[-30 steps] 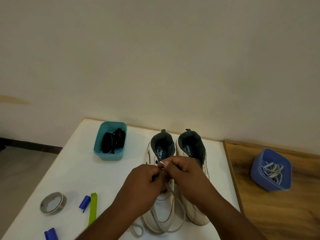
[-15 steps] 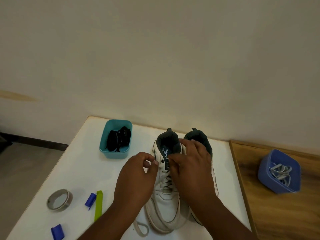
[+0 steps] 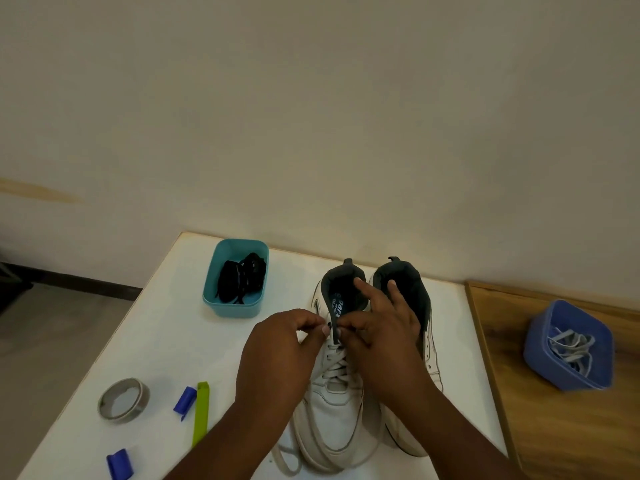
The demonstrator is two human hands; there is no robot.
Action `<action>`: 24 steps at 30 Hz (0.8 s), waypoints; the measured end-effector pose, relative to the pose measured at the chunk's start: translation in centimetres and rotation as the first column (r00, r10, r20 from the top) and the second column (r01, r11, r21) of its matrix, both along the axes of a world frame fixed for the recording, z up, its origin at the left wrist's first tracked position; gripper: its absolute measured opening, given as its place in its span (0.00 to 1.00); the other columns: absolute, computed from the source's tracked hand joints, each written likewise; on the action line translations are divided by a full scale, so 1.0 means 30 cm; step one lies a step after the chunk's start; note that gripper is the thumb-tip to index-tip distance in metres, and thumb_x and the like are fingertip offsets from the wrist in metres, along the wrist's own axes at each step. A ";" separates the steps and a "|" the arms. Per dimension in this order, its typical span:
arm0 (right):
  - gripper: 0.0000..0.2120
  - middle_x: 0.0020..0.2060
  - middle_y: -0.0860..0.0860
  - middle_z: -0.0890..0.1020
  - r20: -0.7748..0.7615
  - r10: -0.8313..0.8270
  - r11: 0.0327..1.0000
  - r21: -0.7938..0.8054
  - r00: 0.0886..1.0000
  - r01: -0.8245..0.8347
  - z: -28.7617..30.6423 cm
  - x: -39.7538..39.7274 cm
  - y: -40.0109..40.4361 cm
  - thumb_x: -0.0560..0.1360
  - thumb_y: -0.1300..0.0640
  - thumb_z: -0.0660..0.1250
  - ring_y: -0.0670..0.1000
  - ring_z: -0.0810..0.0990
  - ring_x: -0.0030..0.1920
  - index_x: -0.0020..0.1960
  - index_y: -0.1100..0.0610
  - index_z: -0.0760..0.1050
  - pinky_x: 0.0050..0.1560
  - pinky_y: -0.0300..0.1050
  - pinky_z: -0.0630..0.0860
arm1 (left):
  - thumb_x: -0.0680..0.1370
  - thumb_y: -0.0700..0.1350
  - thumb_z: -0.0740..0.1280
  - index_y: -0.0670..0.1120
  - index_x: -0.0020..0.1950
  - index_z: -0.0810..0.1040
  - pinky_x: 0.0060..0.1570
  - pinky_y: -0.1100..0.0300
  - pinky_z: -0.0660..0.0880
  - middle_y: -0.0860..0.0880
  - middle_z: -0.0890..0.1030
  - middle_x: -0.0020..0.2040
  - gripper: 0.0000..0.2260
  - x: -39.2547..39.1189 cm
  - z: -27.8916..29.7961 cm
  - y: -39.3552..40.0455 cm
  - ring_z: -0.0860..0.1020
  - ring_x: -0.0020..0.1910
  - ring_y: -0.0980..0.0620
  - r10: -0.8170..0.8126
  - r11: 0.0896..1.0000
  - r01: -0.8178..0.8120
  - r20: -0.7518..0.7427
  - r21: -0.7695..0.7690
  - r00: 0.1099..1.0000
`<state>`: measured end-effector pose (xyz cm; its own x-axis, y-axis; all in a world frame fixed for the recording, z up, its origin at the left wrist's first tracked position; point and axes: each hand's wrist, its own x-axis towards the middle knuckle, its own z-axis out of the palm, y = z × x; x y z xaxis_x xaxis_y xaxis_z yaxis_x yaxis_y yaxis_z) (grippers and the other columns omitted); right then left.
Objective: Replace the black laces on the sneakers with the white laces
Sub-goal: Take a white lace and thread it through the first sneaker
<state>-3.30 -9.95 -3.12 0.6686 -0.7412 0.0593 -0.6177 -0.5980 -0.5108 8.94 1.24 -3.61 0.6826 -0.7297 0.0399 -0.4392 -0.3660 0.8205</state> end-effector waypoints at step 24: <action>0.15 0.79 0.42 0.62 -0.001 -0.032 0.997 0.070 0.999 0.032 0.017 -0.022 0.027 0.77 0.45 0.69 0.47 0.42 0.81 0.63 0.39 0.79 0.79 0.56 0.43 | 0.84 0.46 0.57 0.49 0.48 0.72 0.44 0.72 0.70 0.53 0.78 0.45 0.08 -0.019 0.010 -0.030 0.76 0.44 0.59 0.085 0.996 -0.087 -0.075 -0.016 0.994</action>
<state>-3.95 -9.15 -2.60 0.6442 -0.7648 0.0069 -0.6359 -0.5406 -0.5508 8.37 0.36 -3.31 0.7444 -0.6678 0.0006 -0.3446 -0.3833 0.8569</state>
